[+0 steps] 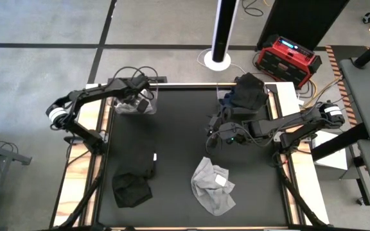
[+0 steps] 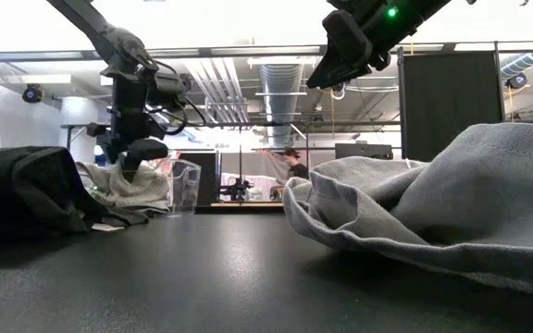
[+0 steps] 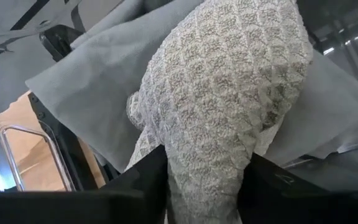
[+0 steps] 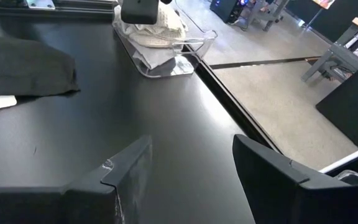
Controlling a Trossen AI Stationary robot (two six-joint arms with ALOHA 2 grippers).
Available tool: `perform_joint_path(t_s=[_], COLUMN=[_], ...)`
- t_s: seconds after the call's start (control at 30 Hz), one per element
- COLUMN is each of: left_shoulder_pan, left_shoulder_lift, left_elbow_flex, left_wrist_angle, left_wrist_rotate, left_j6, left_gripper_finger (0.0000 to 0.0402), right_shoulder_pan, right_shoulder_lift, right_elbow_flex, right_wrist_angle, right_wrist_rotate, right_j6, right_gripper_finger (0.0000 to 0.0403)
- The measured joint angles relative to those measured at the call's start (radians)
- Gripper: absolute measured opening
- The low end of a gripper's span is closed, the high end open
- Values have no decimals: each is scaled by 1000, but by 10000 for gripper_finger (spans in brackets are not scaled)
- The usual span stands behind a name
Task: Sort towels by color in basket
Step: Put the light gray towel into the left transparent bin
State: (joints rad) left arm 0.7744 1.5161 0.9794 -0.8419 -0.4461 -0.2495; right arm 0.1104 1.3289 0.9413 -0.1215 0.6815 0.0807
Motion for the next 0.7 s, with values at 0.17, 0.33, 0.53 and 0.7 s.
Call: perform_joint_path(t_s=[0.17, 0.33, 0.53, 0.7], left_shoulder_pan=[0, 0, 0, -13], left_shoulder_lift=[-4, -5, -12, -13], left_elbow_flex=[0, 0, 9, 29], left_wrist_angle=[1, 0, -3, -24], left_wrist_rotate=[0, -19, -52, -52], left_j6=[-6, -3, 18, 56], left_gripper_finger=[169, 214, 270, 299], right_shoulder_pan=[0, 0, 0, 0], right_shoulder_lift=[0, 0, 0, 0], right_elbow_flex=[-2, -3, -3, -5], right_wrist_angle=[0, 0, 0, 0], right_wrist_rotate=[0, 0, -1, -1], right_j6=[0, 0, 0, 6], right_gripper_finger=[217, 215, 219, 221])
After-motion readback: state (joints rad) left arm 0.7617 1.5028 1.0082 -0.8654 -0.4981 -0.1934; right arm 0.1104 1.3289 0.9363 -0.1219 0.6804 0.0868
